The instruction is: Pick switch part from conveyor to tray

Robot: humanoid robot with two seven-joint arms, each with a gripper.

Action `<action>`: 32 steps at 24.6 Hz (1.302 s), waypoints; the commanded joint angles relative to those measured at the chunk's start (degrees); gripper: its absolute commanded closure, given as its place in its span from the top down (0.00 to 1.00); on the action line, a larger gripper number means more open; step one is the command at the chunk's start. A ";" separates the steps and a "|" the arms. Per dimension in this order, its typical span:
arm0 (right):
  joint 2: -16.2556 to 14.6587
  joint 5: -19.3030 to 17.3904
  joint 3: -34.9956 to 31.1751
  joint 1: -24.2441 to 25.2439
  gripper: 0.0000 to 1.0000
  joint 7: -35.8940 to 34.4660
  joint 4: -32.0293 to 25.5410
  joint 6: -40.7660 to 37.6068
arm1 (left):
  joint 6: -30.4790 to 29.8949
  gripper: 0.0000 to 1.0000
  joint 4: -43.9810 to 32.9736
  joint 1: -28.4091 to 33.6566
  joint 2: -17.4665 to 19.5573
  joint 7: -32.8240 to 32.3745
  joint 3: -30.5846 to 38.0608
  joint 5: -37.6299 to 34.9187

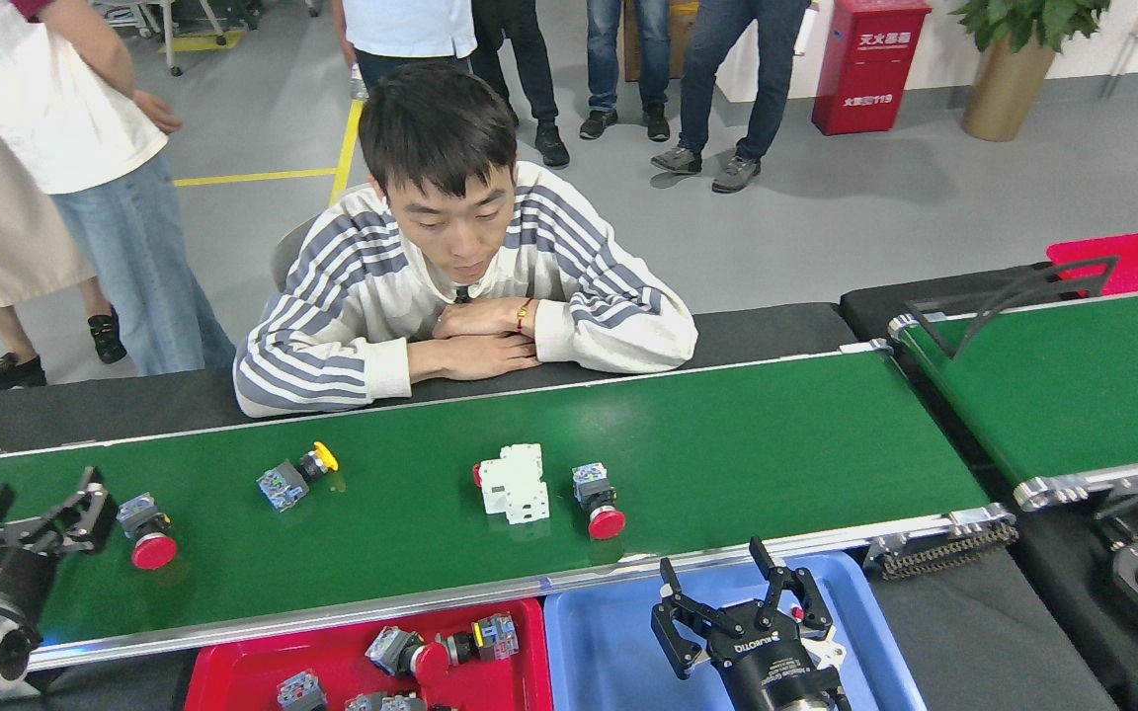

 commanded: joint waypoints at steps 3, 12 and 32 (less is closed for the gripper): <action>0.38 -0.06 0.39 -1.24 1.00 -0.20 -0.63 -0.61 | 0.98 0.96 -14.82 8.08 -3.04 -3.47 0.30 0.26; 6.53 0.91 6.10 -11.44 1.00 6.92 8.59 1.33 | 9.24 0.99 -19.82 12.30 -12.62 -2.68 0.48 -9.41; 1.61 -2.08 20.60 -13.02 0.08 4.72 5.34 -0.34 | 9.15 0.99 -15.25 8.52 -10.68 -1.18 0.57 -9.67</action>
